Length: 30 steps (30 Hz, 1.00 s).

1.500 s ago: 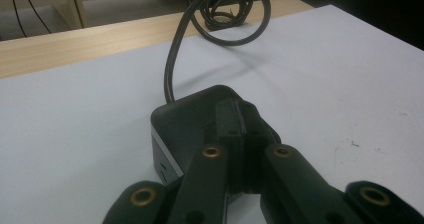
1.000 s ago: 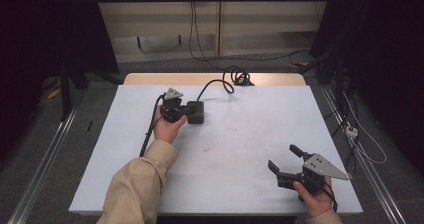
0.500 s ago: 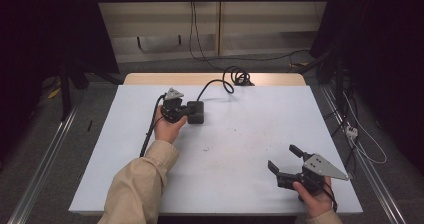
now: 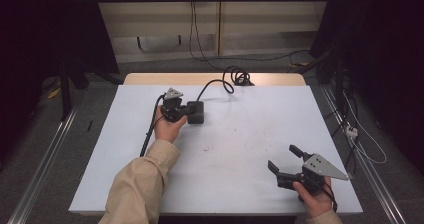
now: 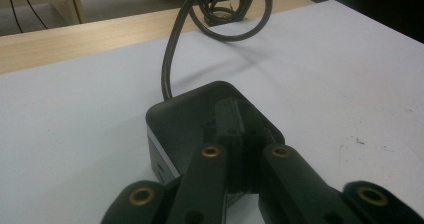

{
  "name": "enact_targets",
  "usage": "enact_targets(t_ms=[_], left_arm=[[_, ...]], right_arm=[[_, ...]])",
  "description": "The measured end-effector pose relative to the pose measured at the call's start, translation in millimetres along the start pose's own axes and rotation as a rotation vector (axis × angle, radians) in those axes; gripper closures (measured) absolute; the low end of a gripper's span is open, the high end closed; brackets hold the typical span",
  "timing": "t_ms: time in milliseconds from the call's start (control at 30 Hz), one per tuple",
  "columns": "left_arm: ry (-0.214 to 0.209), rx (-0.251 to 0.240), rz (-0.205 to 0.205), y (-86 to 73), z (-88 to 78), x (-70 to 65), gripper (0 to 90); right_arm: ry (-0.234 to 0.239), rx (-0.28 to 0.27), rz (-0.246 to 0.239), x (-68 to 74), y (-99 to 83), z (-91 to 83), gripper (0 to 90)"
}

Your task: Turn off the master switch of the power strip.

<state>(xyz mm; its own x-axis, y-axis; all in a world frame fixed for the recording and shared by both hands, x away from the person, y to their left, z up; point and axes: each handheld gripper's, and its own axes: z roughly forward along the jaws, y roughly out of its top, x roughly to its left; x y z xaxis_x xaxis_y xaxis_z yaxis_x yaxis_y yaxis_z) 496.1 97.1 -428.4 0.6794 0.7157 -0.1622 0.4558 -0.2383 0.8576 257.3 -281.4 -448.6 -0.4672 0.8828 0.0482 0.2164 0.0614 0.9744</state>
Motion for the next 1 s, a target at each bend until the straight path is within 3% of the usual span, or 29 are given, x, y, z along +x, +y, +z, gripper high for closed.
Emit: enact_targets(t_ms=[400, 633, 1000], left_arm=[[0.017, 0.012, 0.019, 1.5, 0.2, -2.9, 90.0], [0.018, 0.014, 0.008, 2.2, 0.6, -3.4, 90.0], [0.04, 0.036, 0.034, 3.5, 1.0, -5.6, 90.0]], right_arm=[[0.002, -0.001, -0.001, 0.4, 0.2, -0.2, 6.8], [0.003, -0.001, -0.002, 0.2, 0.1, -0.3, 6.8], [0.005, -0.002, -0.002, 0.4, 0.1, -0.5, 6.7]])
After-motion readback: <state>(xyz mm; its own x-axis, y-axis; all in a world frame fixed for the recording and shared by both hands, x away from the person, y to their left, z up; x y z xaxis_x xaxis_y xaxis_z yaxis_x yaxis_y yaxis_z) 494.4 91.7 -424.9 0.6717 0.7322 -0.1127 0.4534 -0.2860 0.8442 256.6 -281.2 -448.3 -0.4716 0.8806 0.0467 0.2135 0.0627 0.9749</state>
